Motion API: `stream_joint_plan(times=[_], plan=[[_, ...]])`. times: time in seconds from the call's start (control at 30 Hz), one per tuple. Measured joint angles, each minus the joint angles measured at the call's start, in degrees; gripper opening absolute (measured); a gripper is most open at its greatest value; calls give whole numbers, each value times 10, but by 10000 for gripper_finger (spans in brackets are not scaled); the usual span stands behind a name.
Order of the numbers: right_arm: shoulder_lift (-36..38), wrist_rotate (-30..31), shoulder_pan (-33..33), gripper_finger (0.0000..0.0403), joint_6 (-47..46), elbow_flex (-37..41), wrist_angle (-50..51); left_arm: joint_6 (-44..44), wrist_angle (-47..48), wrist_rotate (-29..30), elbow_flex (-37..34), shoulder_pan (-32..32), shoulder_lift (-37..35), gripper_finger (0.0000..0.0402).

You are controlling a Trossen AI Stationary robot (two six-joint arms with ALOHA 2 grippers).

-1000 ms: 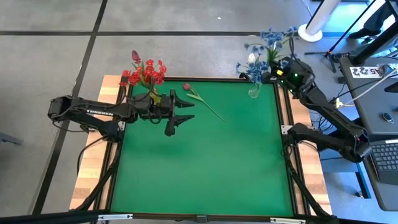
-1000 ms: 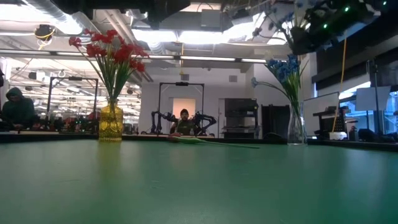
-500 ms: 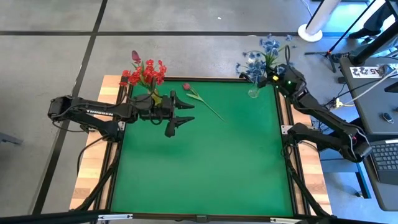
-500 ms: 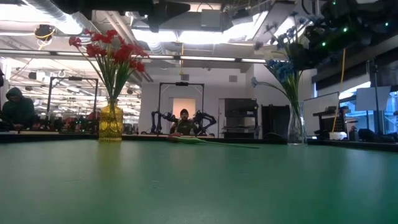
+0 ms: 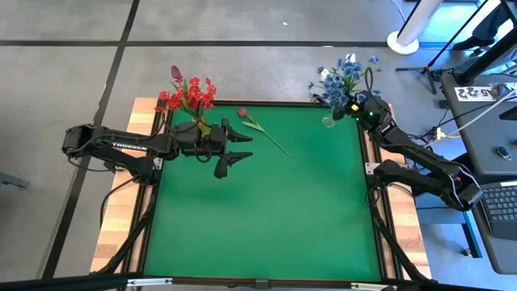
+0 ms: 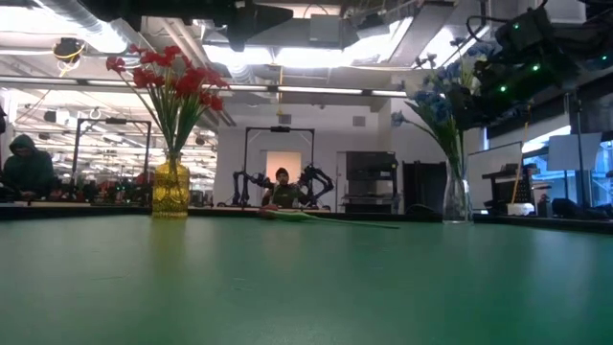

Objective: Sort flowers into vase by color
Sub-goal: Put the blue flower into the transparent vase, then put the red flower into the yellow vase

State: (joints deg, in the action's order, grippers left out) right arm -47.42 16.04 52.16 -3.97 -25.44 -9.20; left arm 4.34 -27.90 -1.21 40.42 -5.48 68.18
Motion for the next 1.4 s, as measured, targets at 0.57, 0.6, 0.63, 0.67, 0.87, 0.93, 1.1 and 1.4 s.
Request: stream_joint_plan(times=[0.57,0.6,0.63,0.67,0.87,0.93,1.1,1.4], plan=[[0,-42,0,98,1,-2,68,0,0,2,0,0,0,229],[0,-42,0,118,1,-6,76,0,0,2,0,0,0,229],[0,-43,0,138,1,-10,85,0,0,3,0,0,0,229],[0,-43,0,160,1,-15,96,0,0,4,0,0,0,229],[0,-42,0,273,-5,-53,167,0,0,5,0,0,0,229],[0,-49,0,302,-7,-69,204,0,2,5,0,0,0,229],[1,-52,0,339,-17,-101,286,0,3,5,0,0,0,229],[4,-82,-1,343,-18,-107,313,0,4,5,0,0,0,229]])
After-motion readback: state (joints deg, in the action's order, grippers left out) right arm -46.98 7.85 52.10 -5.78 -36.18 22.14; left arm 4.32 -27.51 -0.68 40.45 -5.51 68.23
